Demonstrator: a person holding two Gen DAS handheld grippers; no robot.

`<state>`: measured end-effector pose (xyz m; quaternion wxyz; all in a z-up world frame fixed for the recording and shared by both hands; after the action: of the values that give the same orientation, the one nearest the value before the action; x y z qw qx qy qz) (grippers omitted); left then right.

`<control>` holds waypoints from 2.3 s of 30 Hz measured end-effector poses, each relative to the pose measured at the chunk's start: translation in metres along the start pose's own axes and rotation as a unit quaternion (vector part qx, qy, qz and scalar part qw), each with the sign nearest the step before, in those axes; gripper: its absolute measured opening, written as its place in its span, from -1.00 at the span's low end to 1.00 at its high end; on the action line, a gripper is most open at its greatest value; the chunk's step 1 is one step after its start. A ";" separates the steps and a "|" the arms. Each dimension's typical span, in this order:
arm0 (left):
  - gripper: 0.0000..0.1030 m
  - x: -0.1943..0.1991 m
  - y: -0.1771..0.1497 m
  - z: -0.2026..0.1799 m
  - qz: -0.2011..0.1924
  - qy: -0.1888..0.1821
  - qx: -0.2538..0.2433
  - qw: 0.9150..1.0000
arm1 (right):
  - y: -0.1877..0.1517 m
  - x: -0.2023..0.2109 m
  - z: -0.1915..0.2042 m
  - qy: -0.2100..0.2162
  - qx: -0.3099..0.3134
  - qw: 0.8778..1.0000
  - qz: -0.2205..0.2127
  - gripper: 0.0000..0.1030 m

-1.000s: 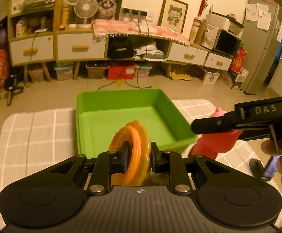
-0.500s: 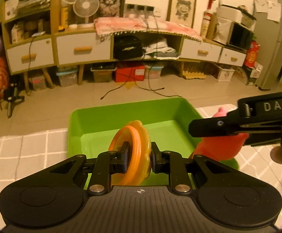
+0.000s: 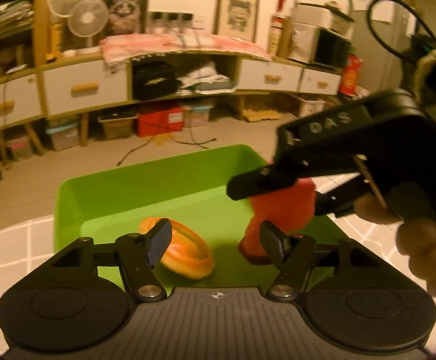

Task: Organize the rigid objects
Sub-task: 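Carry both toys over the green bin and open the left gripper to drop the orange ring, then lower the pink pig into the green bin and open the right gripper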

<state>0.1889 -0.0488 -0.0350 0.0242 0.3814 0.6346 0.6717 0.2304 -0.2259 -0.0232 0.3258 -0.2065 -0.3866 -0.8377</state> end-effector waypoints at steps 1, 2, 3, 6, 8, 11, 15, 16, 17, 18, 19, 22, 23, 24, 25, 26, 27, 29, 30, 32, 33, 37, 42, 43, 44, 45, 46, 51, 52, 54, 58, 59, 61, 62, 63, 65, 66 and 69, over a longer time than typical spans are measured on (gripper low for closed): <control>0.19 0.000 -0.001 -0.001 0.003 -0.009 -0.002 1.000 | 0.000 0.000 -0.001 -0.001 0.000 1.000 0.001 -0.45; 0.15 -0.001 -0.002 -0.002 0.006 -0.021 -0.003 1.000 | 0.000 0.000 -0.002 -0.001 -0.002 1.000 0.002 -0.45; 0.14 0.000 -0.002 -0.004 0.008 -0.034 -0.002 0.999 | 0.000 -0.001 -0.003 -0.001 -0.005 1.000 0.002 -0.45; 0.12 0.001 -0.003 -0.009 0.012 -0.060 -0.006 0.998 | 0.001 -0.001 -0.008 0.000 -0.017 1.000 0.004 -0.45; 0.11 0.000 -0.003 -0.015 0.017 -0.066 -0.016 0.998 | 0.000 -0.003 -0.008 0.005 -0.021 1.000 0.008 -0.45; 0.10 -0.001 -0.005 -0.023 0.020 -0.072 -0.031 0.997 | -0.004 -0.004 -0.003 0.017 -0.020 0.999 0.018 -0.45; 0.06 0.000 -0.009 -0.028 0.019 -0.069 -0.044 0.996 | -0.008 -0.002 0.002 0.030 -0.018 0.999 0.031 -0.45; 0.06 0.001 -0.009 -0.029 0.018 -0.069 -0.047 0.996 | -0.009 -0.002 0.003 0.031 -0.017 0.999 0.034 -0.45; 0.05 0.003 -0.011 -0.029 0.017 -0.069 -0.049 0.996 | -0.009 -0.001 0.004 0.030 -0.015 0.999 0.035 -0.45; 0.03 0.005 -0.012 -0.030 0.015 -0.069 -0.052 0.996 | -0.009 -0.001 0.004 0.030 -0.014 0.999 0.036 -0.44; 0.01 0.007 -0.013 -0.031 0.015 -0.068 -0.057 0.996 | -0.010 0.000 0.003 0.031 -0.014 0.999 0.037 -0.44; -0.28 0.004 -0.014 -0.038 0.026 -0.051 -0.081 0.995 | -0.010 0.001 0.000 0.028 -0.020 0.999 0.041 -0.36; -0.28 0.003 -0.014 -0.040 0.028 -0.049 -0.087 0.995 | -0.009 0.002 -0.001 0.018 -0.017 0.999 0.040 -0.28; -0.28 0.004 -0.015 -0.042 0.030 -0.050 -0.090 0.994 | -0.008 0.003 -0.002 0.012 -0.015 0.999 0.045 -0.22; -0.28 0.004 -0.016 -0.042 0.033 -0.050 -0.091 0.994 | -0.008 0.003 -0.004 0.009 -0.015 0.999 0.047 -0.20; -0.28 0.004 -0.016 -0.043 0.034 -0.050 -0.094 0.994 | -0.007 0.004 -0.006 0.007 -0.014 0.999 0.048 -0.13; -0.28 0.004 -0.017 -0.045 0.035 -0.050 -0.095 0.994 | -0.007 0.005 -0.006 0.005 -0.012 0.999 0.047 -0.04; -0.29 0.007 -0.018 -0.047 0.035 -0.051 -0.098 0.993 | -0.006 0.007 -0.010 -0.002 -0.011 0.999 0.044 0.02; -0.29 0.007 -0.019 -0.048 0.035 -0.054 -0.098 0.993 | -0.005 0.008 -0.012 -0.004 -0.014 0.999 0.042 0.04; -0.31 0.009 -0.022 -0.052 0.038 -0.062 -0.100 0.992 | -0.002 0.011 -0.017 -0.009 -0.020 0.999 0.030 0.13; -0.31 0.010 -0.025 -0.053 0.041 -0.060 -0.108 0.992 | 0.001 0.015 -0.019 -0.008 -0.025 1.000 0.017 0.31; -0.31 0.013 -0.031 -0.047 0.045 -0.048 -0.104 0.992 | 0.014 0.026 -0.026 0.007 -0.044 0.999 -0.015 0.36; -0.31 0.006 -0.032 -0.037 0.062 -0.027 -0.081 0.994 | 0.025 0.042 -0.023 0.025 -0.048 0.998 -0.036 0.40; -0.31 0.006 -0.031 -0.036 0.062 -0.023 -0.078 0.995 | 0.026 0.044 -0.023 0.026 -0.049 0.998 -0.038 0.40; -0.30 0.001 -0.026 -0.035 0.063 -0.018 -0.075 0.995 | 0.026 0.046 -0.022 0.026 -0.050 0.998 -0.039 0.40; -0.29 -0.002 -0.023 -0.034 0.063 -0.012 -0.070 0.995 | 0.026 0.047 -0.022 0.026 -0.052 0.998 -0.040 0.40; -0.27 -0.006 -0.018 -0.032 0.064 -0.006 -0.061 0.996 | 0.024 0.049 -0.022 0.027 -0.054 0.997 -0.040 0.40; 0.26 -0.011 -0.004 -0.010 0.063 0.006 0.002 0.998 | 0.023 0.058 -0.021 0.025 -0.055 0.997 -0.044 0.40; 0.46 -0.006 -0.002 -0.010 0.051 0.007 0.009 0.999 | 0.022 0.061 -0.020 0.024 -0.053 0.997 -0.044 0.40; 0.47 0.004 0.000 -0.010 0.041 0.001 0.014 0.999 | 0.020 0.067 -0.019 0.021 -0.047 0.998 -0.046 0.40; 0.51 0.022 0.001 -0.007 0.041 0.010 0.017 0.999 | 0.014 0.081 -0.015 0.012 -0.028 0.998 -0.051 0.40; 0.53 0.024 0.002 -0.005 0.039 0.011 0.021 0.999 | 0.011 0.086 -0.012 0.010 -0.021 0.998 -0.051 0.40; 0.62 0.038 0.003 -0.003 0.033 0.015 0.030 0.999 | 0.006 0.094 -0.007 0.006 -0.007 0.999 -0.052 0.40; 0.63 0.041 0.002 -0.002 0.031 0.016 0.033 0.999 | 0.003 0.098 -0.005 0.004 0.000 0.999 -0.052 0.40; 0.63 0.045 0.003 -0.002 0.029 0.018 0.034 0.999 | 0.000 0.103 -0.002 0.003 0.007 0.999 -0.053 0.40; 0.67 0.054 0.005 -0.006 0.027 0.023 0.034 0.999 | -0.006 0.112 0.003 0.002 0.017 0.998 -0.054 0.41; 0.68 0.059 0.006 -0.006 0.024 0.026 0.034 0.999 | -0.009 0.117 0.006 0.002 0.022 0.998 -0.054 0.41; 0.74 0.072 0.008 -0.007 0.018 0.030 0.039 0.999 | -0.016 0.130 0.015 0.005 0.034 0.998 -0.055 0.41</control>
<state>0.1381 -0.0190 0.0075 -0.0218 0.3725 0.6540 0.6580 0.1294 -0.2570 0.0558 0.2879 -0.1695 -0.4240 -0.8418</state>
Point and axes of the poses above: each gripper's, at about its wrist camera, not at the fingertips, and x roughly against the way its jaws point, z to its left, y to its top, the point moved 3 cm from there along -x, roughly the way its jaws point, and after that the axes turned 9 degrees about -z, right-handed, at the moved point
